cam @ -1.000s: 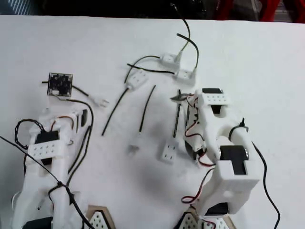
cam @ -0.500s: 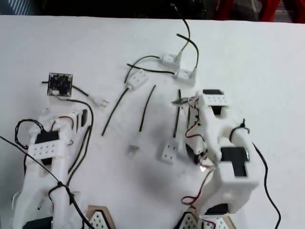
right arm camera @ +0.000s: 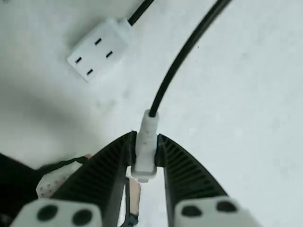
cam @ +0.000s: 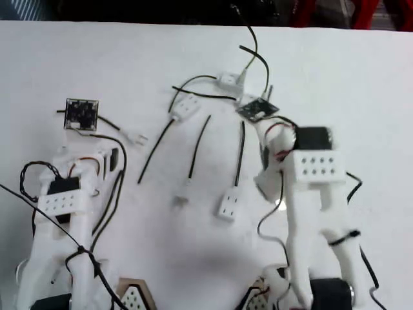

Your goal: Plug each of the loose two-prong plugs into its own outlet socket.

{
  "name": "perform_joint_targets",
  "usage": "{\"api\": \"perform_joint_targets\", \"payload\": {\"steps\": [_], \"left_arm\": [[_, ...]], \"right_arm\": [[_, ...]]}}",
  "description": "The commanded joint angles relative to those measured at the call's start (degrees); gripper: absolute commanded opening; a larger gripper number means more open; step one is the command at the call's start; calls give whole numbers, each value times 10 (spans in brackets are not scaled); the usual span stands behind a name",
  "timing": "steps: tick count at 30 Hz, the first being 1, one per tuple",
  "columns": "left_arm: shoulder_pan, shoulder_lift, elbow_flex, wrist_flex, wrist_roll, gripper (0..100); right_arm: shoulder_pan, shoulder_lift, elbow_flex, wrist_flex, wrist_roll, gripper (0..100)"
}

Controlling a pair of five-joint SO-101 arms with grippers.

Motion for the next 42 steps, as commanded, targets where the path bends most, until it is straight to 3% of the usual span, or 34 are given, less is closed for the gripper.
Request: {"api": "perform_joint_targets", "payload": {"steps": [1, 6, 12, 20, 33, 42], "left_arm": [[6, -16, -1, -11, -1, 255], [6, -16, -1, -11, -1, 255], [6, -16, -1, -11, -1, 255], [6, -16, -3, -11, -1, 255], [73, -21, -18, -91, 4, 253], [145, -22, -30, -88, 4, 252]], "right_arm": [[-79, -65, 21, -65, -117, 17], [-204, -104, 96, -207, -241, 17], [-287, -131, 212, -423, -324, 17], [-355, -137, 337, -632, -354, 17], [-384, -305, 472, -665, -355, 17], [-383, -473, 568, -669, -352, 17]]}}
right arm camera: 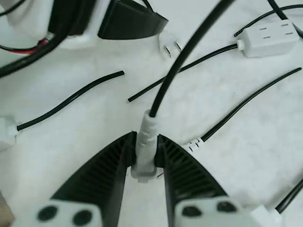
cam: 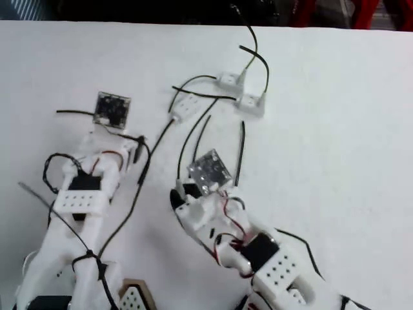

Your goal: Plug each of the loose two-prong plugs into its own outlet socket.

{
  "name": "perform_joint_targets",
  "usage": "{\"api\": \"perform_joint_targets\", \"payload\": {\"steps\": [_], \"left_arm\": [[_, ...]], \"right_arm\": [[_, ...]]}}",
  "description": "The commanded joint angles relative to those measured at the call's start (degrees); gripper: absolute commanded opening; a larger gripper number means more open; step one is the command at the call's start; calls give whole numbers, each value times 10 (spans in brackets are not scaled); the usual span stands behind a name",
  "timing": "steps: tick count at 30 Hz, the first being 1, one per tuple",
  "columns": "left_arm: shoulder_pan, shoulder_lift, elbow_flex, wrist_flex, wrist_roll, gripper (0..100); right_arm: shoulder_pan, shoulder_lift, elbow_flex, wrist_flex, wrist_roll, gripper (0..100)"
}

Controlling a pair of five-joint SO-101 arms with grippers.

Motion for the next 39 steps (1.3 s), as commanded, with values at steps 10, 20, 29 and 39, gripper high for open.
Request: {"api": "perform_joint_targets", "payload": {"steps": [10, 20, 29, 39], "left_arm": [[109, -166, -6, 78, 1, 252], [211, -381, 62, 208, 0, 254], [186, -415, 69, 241, 0, 255], [160, -416, 87, 236, -44, 256]], "right_arm": [[0, -66, 19, -15, 0, 17], [0, -66, 19, -13, 0, 17], [0, -66, 19, -12, -2, 17], [17, -70, 19, -12, 0, 17]]}}
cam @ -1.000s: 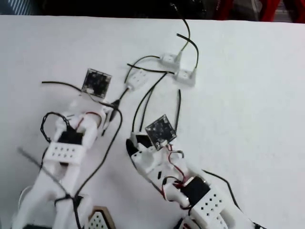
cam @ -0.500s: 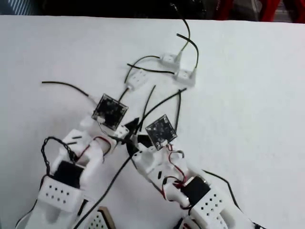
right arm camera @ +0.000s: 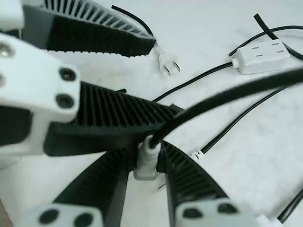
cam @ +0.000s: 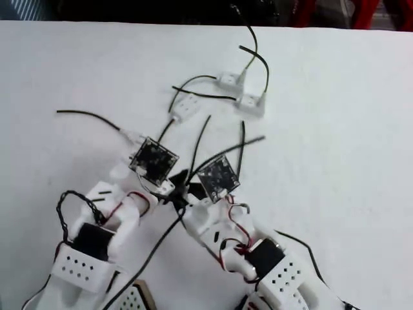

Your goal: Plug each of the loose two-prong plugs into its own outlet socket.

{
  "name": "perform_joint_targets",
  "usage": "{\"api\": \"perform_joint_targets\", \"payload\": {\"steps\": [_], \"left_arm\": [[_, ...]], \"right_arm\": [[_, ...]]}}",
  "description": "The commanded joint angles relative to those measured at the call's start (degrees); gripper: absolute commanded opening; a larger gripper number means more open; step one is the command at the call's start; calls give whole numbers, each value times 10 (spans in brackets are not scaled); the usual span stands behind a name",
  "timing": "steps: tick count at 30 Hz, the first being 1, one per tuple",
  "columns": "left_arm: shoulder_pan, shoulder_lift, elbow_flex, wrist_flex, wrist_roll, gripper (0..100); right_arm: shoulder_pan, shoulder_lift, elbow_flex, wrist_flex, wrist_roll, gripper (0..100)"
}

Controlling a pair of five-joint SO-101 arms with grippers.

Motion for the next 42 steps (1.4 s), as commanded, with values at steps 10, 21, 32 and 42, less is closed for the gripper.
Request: {"api": "perform_joint_targets", "payload": {"steps": [10, 21, 32, 42], "left_arm": [[-141, -6, -67, 105, -31, 312], [12, -6, -80, 151, 17, 329], [88, 247, -236, 142, 76, 331], [172, 518, -349, 62, 123, 332]], "right_arm": [[196, -13, -11, -113, -11, 17], [447, -13, -11, -240, -166, 17], [481, -16, -11, -255, -178, 17], [541, -13, -14, -284, -193, 17]]}}
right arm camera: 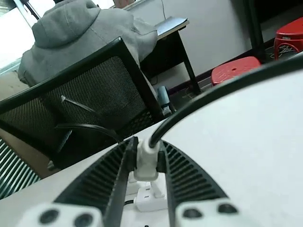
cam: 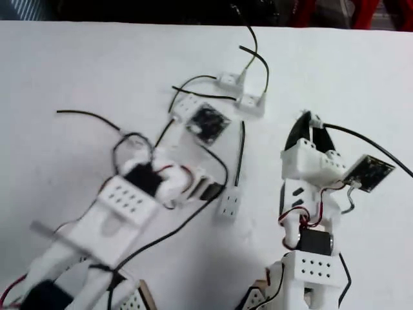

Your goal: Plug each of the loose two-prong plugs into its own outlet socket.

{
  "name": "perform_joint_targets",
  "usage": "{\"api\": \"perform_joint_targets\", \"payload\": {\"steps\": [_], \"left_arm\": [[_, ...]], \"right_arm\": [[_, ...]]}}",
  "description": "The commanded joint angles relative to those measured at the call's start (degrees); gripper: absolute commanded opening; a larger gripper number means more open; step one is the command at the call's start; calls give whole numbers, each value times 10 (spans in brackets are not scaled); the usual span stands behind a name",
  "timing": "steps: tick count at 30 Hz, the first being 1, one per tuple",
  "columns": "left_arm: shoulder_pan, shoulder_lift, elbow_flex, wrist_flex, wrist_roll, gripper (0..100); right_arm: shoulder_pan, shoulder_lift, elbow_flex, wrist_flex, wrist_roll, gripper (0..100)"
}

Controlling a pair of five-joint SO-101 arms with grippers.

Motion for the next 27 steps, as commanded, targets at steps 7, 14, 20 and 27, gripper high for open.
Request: {"api": "perform_joint_targets", "payload": {"steps": [7, 14, 20, 27], "left_arm": [[65, 195, -81, -61, 30, 329], [71, 298, -148, -45, 27, 309], [66, 323, -165, -27, -32, 172], [52, 329, -166, 18, -144, 143]], "right_arm": [[20, -8, -14, -16, -25, 17], [19, -8, -14, -16, -25, 17], [19, -7, -14, -16, -25, 17], [18, -6, -14, -15, -25, 17]]}}
